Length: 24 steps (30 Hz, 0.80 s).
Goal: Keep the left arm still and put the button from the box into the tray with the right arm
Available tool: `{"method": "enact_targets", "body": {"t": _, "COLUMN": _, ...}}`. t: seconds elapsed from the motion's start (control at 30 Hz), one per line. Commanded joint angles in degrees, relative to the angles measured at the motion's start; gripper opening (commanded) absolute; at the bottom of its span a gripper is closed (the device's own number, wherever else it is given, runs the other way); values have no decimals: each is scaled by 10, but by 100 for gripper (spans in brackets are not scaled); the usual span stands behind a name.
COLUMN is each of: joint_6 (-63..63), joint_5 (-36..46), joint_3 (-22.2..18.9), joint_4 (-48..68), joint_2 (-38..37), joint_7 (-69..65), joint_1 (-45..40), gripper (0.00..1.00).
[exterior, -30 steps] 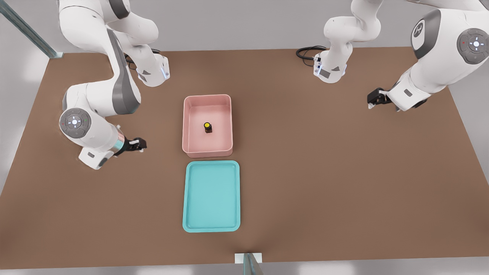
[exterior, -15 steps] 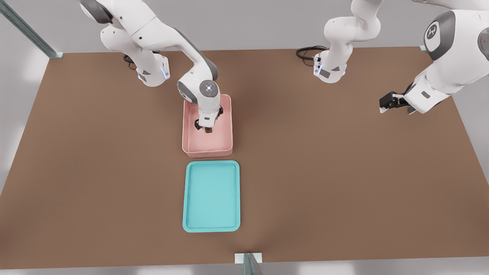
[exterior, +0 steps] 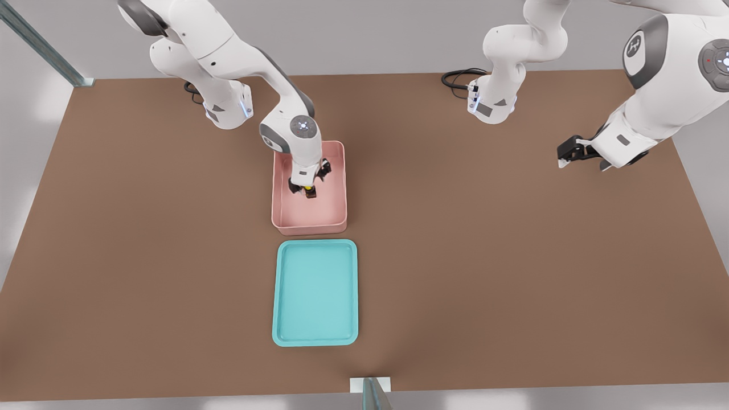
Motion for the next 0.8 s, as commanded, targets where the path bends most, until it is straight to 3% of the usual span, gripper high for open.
{"method": "enact_targets", "body": {"t": 0.0, "joint_6": 12, "joint_5": -12, "joint_3": 0, "joint_4": 1, "joint_2": 6, "joint_7": 64, "joint_1": 1, "gripper": 100}}
{"method": "enact_targets", "body": {"t": 0.47, "joint_6": 38, "joint_5": -37, "joint_3": -9, "joint_4": 15, "joint_2": 85, "joint_7": 65, "joint_1": 8, "gripper": 98}}
{"method": "enact_targets", "body": {"t": 0.5, "joint_6": 38, "joint_5": -37, "joint_3": -11, "joint_4": 15, "joint_2": 86, "joint_7": 64, "joint_1": 8, "gripper": 90}}
{"method": "enact_targets", "body": {"t": 0.53, "joint_6": 42, "joint_5": -38, "joint_3": -13, "joint_4": 15, "joint_2": 90, "joint_7": 65, "joint_1": 8, "gripper": 89}}
{"method": "enact_targets", "body": {"t": 0.57, "joint_6": 42, "joint_5": -38, "joint_3": -14, "joint_4": 15, "joint_2": 90, "joint_7": 64, "joint_1": 8, "gripper": 71}}
{"method": "enact_targets", "body": {"t": 0.7, "joint_6": 41, "joint_5": -37, "joint_3": -19, "joint_4": 22, "joint_2": 94, "joint_7": 65, "joint_1": 6, "gripper": 36}}
{"method": "enact_targets", "body": {"t": 0.77, "joint_6": 20, "joint_5": -36, "joint_3": -18, "joint_4": 41, "joint_2": 81, "joint_7": 66, "joint_1": 0, "gripper": 29}}
